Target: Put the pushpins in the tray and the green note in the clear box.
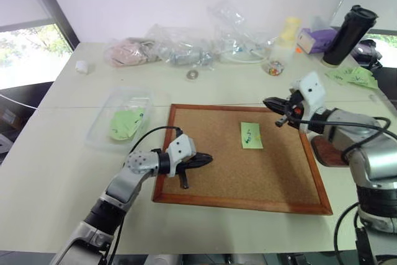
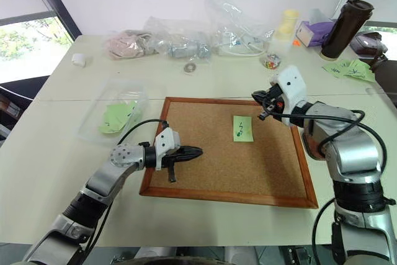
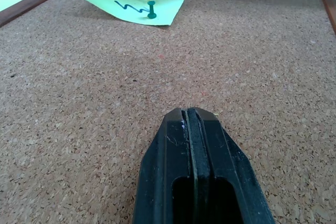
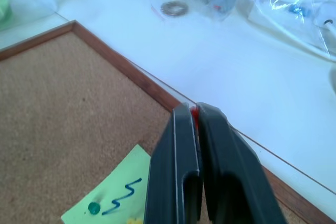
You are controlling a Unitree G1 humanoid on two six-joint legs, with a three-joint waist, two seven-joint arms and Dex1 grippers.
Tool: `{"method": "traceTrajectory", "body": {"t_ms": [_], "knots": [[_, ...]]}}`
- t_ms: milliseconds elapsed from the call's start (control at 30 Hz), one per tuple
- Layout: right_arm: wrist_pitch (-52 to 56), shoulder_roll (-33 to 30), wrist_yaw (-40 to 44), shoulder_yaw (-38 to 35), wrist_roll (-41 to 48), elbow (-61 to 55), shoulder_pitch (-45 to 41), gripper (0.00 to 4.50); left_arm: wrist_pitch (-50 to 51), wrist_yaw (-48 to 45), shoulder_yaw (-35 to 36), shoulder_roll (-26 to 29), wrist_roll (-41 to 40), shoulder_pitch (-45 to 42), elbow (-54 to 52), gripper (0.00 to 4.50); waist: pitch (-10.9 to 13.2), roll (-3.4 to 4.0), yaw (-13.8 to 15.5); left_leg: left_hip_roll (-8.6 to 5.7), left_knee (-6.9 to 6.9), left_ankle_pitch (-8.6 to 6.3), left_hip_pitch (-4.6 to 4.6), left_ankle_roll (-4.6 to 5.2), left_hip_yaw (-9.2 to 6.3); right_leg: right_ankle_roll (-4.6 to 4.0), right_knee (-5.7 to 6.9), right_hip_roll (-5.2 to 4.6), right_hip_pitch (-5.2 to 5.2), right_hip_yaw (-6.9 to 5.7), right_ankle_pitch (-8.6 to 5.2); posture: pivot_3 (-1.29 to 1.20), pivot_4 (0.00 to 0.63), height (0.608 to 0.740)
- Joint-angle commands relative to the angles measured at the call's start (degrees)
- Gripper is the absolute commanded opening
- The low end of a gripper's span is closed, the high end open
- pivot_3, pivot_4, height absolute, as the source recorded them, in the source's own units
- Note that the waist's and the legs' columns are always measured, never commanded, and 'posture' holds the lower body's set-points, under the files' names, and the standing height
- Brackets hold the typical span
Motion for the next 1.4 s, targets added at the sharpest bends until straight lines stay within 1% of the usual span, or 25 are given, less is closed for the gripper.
{"method": "traceTrajectory", "body": {"t_ms": [33,100,233,333,500,667,733,833,900,933,1067,1333,1400], "knots": [[1.9,-2.5,-1.3,-8.7,1.1,-3.1,4.6,0.09,1.8,0.0,-1.8,0.7,2.9,1.6,3.9,0.00,0.0,0.00,-0.1,-0.01,0.00,0.00,0.00,0.00,0.00,0.00,0.00,-0.01,0.00,0.00,0.00,0.00,0.150,0.740],[2.2,-3.2,-1.5,-11.8,1.2,-3.2,7.5,0.09,1.8,-0.1,-1.9,0.7,2.9,1.6,3.9,0.00,0.0,0.01,0.0,-0.01,0.00,0.00,0.01,0.00,0.00,0.00,0.00,0.00,0.01,0.00,0.00,0.00,0.150,0.740],[0.3,-4.3,-1.6,-20.1,-0.5,0.1,16.5,0.09,1.6,-0.4,-2.0,0.5,2.9,1.5,4.3,0.00,-0.1,0.13,0.0,0.00,-0.04,-0.01,0.04,0.01,0.00,0.00,0.00,0.00,0.05,0.02,0.00,0.00,0.150,0.740],[-1.1,-4.1,-1.8,-22.8,-0.7,2.6,20.3,0.09,1.4,-0.6,-2.2,0.3,3.0,1.3,4.7,0.00,-0.2,0.22,-0.2,0.00,-0.04,-0.01,0.07,0.02,0.04,0.00,0.00,0.01,0.07,0.04,0.00,0.00,0.150,0.740],[-3.5,-3.1,-0.5,-22.6,-0.7,5.8,25.6,0.09,1.2,-0.6,-2.3,0.0,3.0,1.2,4.8,0.00,-0.3,0.48,-0.2,0.00,-0.09,-0.02,0.26,0.04,0.05,0.00,-0.01,0.02,0.23,0.08,0.00,0.00,0.150,0.740],[-5.5,-1.7,-0.5,-23.0,0.5,8.5,26.2,0.09,1.2,-0.5,-2.3,-0.4,3.0,1.2,4.8,0.00,-0.3,0.49,-0.2,0.00,-0.21,-0.10,0.80,0.17,0.06,0.01,-0.18,0.02,0.73,0.10,-0.01,0.00,0.150,0.740],[-6.0,-1.5,-0.3,-22.8,0.8,9.6,26.2,0.09,1.2,-0.3,-2.3,-0.6,3.0,1.3,4.9,0.00,-0.3,0.50,-0.1,0.01,-0.23,-0.10,0.82,0.18,0.06,0.01,-0.19,0.02,0.75,0.10,-0.02,0.00,0.150,0.740],[-6.8,-1.4,-0.1,-22.2,0.9,10.6,26.4,0.94,1.2,-0.2,-2.3,-0.8,3.1,1.3,4.9,0.00,-0.3,0.50,-0.1,0.01,-0.22,-0.10,0.82,0.17,0.06,0.01,-0.20,0.02,0.77,0.10,-0.02,0.00,0.150,0.740],[-7.2,-1.3,-0.2,-21.6,0.9,11.2,26.3,1.94,1.2,-0.1,-2.2,-0.8,3.1,1.3,5.0,0.00,-0.3,0.50,-0.1,0.01,-0.22,-0.10,0.82,0.17,0.06,0.01,-0.21,0.02,0.77,0.10,-0.02,0.00,0.150,0.740],[-7.3,-1.3,-0.3,-21.4,0.8,11.5,26.2,2.37,1.3,-0.1,-2.2,-0.8,3.1,1.2,4.9,0.00,-0.3,0.50,-0.1,0.01,-0.23,-0.10,0.82,0.17,0.06,0.01,-0.21,0.02,0.77,0.10,-0.02,0.00,0.150,0.740],[-9.4,-1.4,0.3,-19.0,-0.2,12.3,26.8,4.47,1.4,0.0,-2.2,-0.7,3.1,1.2,4.7,0.00,-0.3,0.50,-0.1,0.01,-0.23,-0.10,0.82,0.17,0.06,0.01,-0.21,0.02,0.78,0.10,-0.02,0.00,0.150,0.740],[-9.3,-1.8,0.4,-18.9,1.2,11.6,25.5,4.47,1.2,-0.1,-2.0,-0.5,3.2,1.0,5.0,0.00,-0.3,0.50,-0.1,0.01,-0.23,-0.10,0.82,0.17,0.05,0.01,-0.23,0.02,0.78,0.10,-0.02,0.00,0.150,0.740],[-8.9,-1.8,0.5,-19.3,2.3,9.7,24.7,4.47,1.2,-0.2,-2.0,-0.5,3.2,1.0,5.1,0.00,-0.3,0.50,-0.1,0.01,-0.23,-0.10,0.82,0.17,0.05,0.01,-0.23,0.02,0.77,0.10,-0.02,0.00,0.150,0.740]]}}
